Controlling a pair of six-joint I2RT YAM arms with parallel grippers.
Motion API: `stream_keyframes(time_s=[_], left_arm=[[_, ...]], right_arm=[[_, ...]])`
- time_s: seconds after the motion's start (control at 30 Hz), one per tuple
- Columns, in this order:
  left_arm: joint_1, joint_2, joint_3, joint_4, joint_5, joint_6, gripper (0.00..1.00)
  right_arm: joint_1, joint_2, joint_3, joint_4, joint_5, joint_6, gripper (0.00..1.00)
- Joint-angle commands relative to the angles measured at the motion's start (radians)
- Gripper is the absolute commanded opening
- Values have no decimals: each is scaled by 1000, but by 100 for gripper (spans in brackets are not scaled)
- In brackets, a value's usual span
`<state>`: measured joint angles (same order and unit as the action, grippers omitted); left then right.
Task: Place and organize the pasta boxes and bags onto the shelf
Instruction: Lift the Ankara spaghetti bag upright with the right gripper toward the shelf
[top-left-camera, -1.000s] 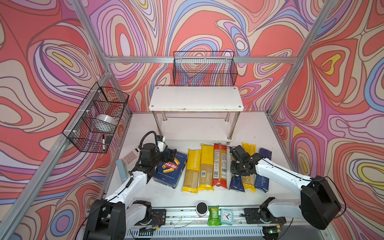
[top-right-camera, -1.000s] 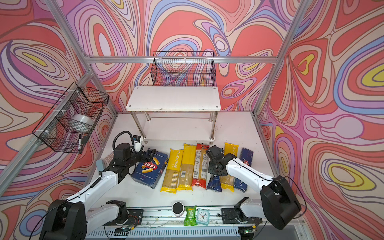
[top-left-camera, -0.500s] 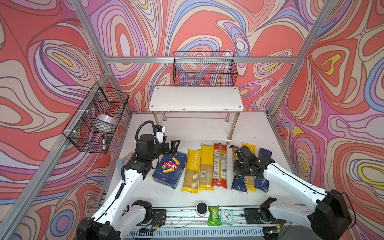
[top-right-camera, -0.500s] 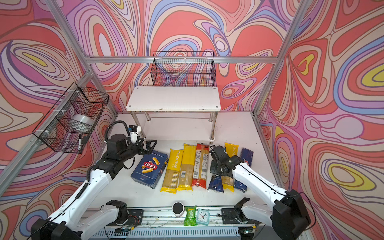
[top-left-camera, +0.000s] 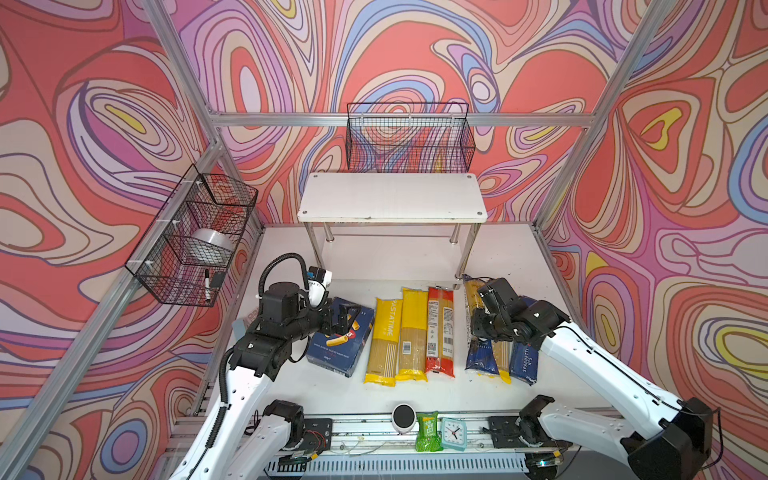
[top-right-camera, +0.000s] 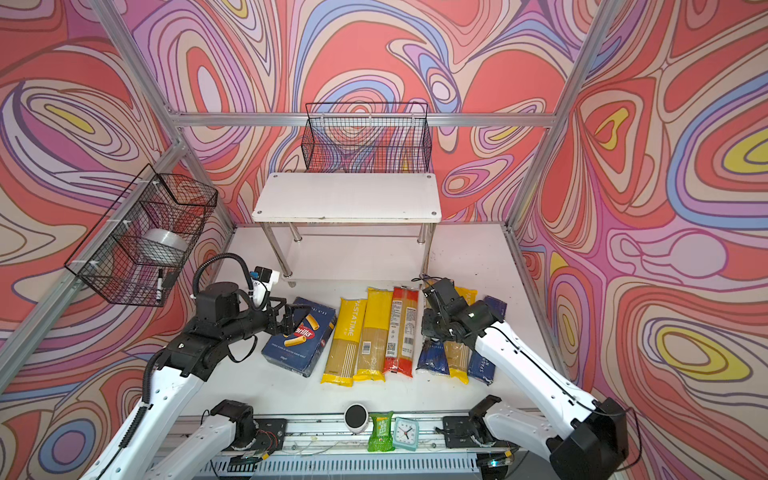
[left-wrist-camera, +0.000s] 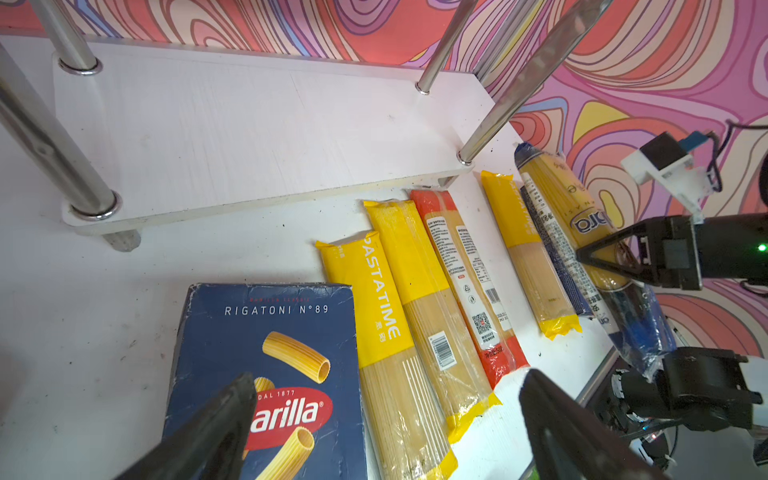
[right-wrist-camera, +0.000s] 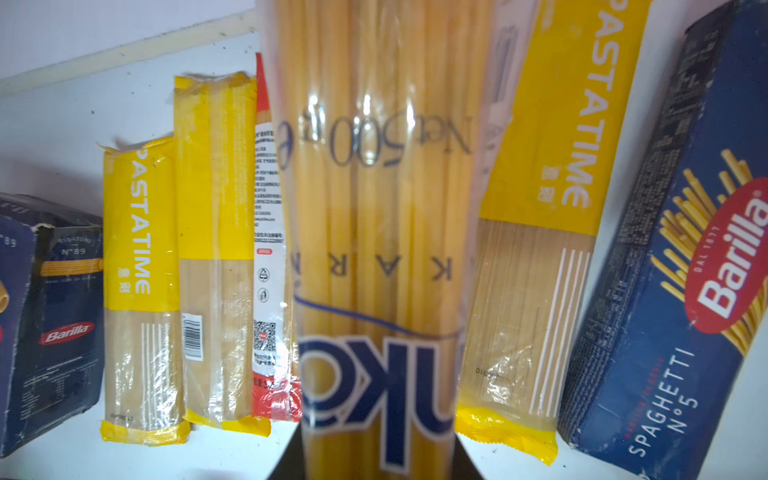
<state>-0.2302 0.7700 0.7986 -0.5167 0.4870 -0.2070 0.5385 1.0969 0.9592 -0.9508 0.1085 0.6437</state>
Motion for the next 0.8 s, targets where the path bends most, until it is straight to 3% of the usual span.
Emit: stream_keyframes(time_s=[0.0,0.33,0.77], left_arm=[[-4,-47,4,-115,43,28,100],[-4,-120,-24,-124,82,29,100],[-4,-120,-15,-144,34,31,100]], right_arm=[[6,-6,68,29,16,-21,0],[6,-1,186,-51,59,-35,0],[6,21,340,-135,78,-51,0]])
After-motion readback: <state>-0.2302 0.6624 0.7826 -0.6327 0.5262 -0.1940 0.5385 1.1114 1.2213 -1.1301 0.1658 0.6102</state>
